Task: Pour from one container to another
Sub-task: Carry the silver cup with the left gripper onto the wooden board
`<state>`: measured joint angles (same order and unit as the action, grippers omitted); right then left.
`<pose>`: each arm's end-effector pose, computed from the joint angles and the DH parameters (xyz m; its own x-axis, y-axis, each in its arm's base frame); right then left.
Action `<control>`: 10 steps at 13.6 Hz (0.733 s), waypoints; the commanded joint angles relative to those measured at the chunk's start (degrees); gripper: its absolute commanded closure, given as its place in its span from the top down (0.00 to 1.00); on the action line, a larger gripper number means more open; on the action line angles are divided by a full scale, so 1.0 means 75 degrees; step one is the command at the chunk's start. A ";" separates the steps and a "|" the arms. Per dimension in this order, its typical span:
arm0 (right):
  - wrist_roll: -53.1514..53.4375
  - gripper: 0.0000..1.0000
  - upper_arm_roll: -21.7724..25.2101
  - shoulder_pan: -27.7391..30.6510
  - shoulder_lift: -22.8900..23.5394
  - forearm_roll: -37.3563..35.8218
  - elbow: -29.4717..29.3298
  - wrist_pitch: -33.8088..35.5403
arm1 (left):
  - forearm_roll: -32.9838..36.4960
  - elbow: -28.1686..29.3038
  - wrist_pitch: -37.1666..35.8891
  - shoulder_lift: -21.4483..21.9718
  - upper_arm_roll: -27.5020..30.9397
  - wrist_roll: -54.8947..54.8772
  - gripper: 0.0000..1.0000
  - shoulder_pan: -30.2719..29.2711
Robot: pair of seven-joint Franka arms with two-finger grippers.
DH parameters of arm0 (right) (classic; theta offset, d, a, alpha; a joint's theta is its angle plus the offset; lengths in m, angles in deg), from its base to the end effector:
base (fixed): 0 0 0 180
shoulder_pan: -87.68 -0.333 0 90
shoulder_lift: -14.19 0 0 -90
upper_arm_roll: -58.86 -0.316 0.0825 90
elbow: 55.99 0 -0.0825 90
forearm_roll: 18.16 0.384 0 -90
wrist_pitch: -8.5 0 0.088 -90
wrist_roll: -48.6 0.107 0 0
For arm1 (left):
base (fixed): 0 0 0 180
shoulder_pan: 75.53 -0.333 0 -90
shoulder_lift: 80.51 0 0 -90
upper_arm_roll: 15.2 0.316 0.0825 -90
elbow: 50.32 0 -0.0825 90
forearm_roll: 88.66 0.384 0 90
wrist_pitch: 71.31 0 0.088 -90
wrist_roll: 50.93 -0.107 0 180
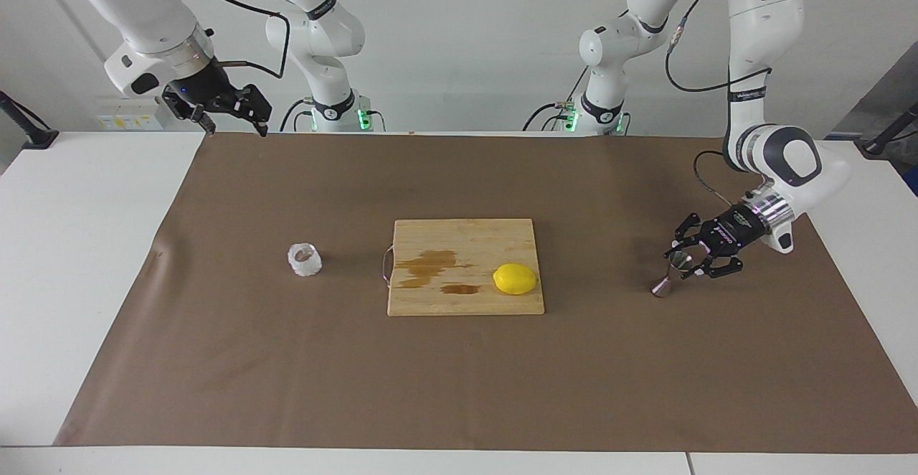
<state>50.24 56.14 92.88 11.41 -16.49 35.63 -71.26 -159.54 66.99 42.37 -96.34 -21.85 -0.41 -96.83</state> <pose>0.5190 -0.0183 0.6234 0.9851 -0.0665 -0.1585 -0.0709 -0.9972 -0.0223 0.5743 0.0910 0.3156 -0.1345 0.4468 -0.8845 0.9404 0.3388 0.0282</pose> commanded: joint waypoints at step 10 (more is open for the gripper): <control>0.0110 1.00 -0.0048 0.0091 -0.0181 -0.0082 0.0183 -0.0006 | -0.0170 -0.0150 0.0146 0.0962 -0.0003 0.1841 0.00 0.1642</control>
<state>50.24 56.19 93.08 11.28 -16.49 35.63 -71.24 -159.66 65.34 42.04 -90.34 -22.65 11.87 -87.99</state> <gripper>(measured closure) 0.000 0.493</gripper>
